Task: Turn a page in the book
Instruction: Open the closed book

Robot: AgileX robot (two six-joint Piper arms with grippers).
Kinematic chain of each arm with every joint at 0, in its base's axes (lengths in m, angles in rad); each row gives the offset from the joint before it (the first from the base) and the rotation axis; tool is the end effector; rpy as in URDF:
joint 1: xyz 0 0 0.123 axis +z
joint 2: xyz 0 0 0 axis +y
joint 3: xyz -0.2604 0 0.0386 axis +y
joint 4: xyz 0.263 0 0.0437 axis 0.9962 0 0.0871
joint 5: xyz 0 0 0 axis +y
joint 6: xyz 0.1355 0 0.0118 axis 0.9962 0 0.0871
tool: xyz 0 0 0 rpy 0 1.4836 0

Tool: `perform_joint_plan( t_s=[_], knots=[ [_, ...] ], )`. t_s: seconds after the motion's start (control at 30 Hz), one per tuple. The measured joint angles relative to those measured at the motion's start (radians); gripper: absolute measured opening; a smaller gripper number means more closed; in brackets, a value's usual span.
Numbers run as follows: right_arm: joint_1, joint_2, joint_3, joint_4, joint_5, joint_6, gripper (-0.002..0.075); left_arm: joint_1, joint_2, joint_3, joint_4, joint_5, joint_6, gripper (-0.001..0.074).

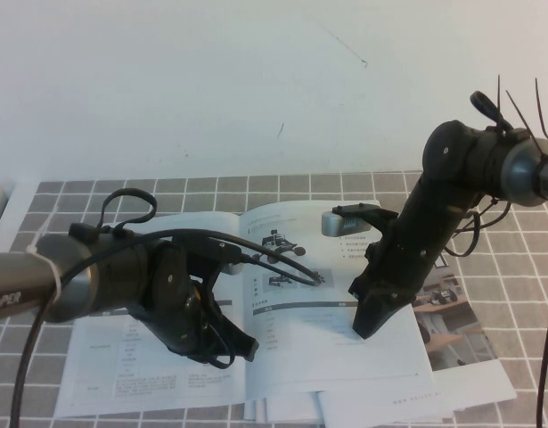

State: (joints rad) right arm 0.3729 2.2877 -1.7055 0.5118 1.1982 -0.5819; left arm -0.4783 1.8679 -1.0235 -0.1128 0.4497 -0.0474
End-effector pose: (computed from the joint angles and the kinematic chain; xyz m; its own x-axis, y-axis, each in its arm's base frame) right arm 0.3825 0.2162 0.0651 -0.7537 -0.6495 -0.1006 -0.6167 0.6461 0.4497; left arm 0.3246 -0.1758 0.0663 -0.8903 0.2945 -0.3475 0.3469 0.9327 -0.0984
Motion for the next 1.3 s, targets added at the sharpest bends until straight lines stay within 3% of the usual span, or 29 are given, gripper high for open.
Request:
perform_joint_plan(
  t_s=[0.2,0.33,0.6,0.8,1.3],
  knots=[
    [0.000,-0.028,0.000,-0.029,-0.030,0.000,0.0000,0.002,-0.052,0.004,0.003,0.007,-0.003,-0.0004],
    [0.000,-0.122,-0.010,-0.089,-0.046,0.000,0.0000,0.005,-0.195,0.016,0.083,0.025,-0.003,-0.0004],
    [0.000,-0.453,-0.020,-0.456,-0.024,0.136,-0.0001,0.021,-0.589,0.018,0.351,0.164,-0.132,-0.0004],
    [-0.026,-0.659,0.014,-0.557,-0.001,0.198,-0.0001,0.078,-0.856,0.089,0.444,0.161,-0.203,-0.0004],
    [-0.028,-1.486,0.762,-0.479,-0.151,0.285,-0.0001,0.085,-1.324,0.588,0.471,-0.223,-0.286,-0.0004]
  ],
)
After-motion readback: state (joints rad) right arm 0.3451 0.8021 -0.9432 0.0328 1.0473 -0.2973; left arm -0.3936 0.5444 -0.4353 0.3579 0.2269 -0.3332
